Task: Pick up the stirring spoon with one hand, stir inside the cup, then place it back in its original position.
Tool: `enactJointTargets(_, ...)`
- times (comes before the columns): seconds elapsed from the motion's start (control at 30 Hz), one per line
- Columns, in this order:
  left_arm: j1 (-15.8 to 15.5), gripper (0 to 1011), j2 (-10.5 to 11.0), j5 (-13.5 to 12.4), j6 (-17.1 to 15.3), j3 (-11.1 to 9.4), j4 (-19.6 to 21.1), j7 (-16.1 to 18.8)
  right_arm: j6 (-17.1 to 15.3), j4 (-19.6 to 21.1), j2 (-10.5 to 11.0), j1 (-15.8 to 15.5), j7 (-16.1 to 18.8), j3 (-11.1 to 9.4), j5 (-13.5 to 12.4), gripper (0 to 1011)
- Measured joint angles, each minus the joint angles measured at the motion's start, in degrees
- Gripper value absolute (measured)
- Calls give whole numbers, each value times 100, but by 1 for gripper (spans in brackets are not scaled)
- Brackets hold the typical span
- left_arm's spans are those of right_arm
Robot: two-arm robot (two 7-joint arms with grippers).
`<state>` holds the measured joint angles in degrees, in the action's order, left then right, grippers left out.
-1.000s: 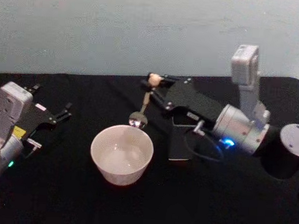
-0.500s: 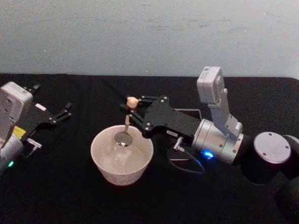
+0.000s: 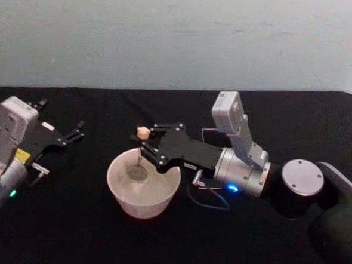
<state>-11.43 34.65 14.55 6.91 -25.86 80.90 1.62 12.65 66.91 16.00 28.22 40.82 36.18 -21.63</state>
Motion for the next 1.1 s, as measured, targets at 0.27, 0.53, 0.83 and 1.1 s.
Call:
enactJointTargets(0.27, 0, 1001, 0, 0, 0, 0, 0, 0, 26, -179, -69, 33, 29, 15, 74, 188)
enactJointTargets(0.53, 0, 1002, 0, -1, 0, 0, 0, 0, 26, -150, -59, 11, -1, -22, 125, 188)
enactJointTargets(0.83, 0, 1001, 0, 0, 0, 0, 0, 0, 0, 98, 123, -125, -60, -130, 147, 188)
enactJointTargets(1.1, 0, 1001, 0, 0, 0, 0, 0, 0, -68, 479, 336, -340, -37, -224, 29, 188)
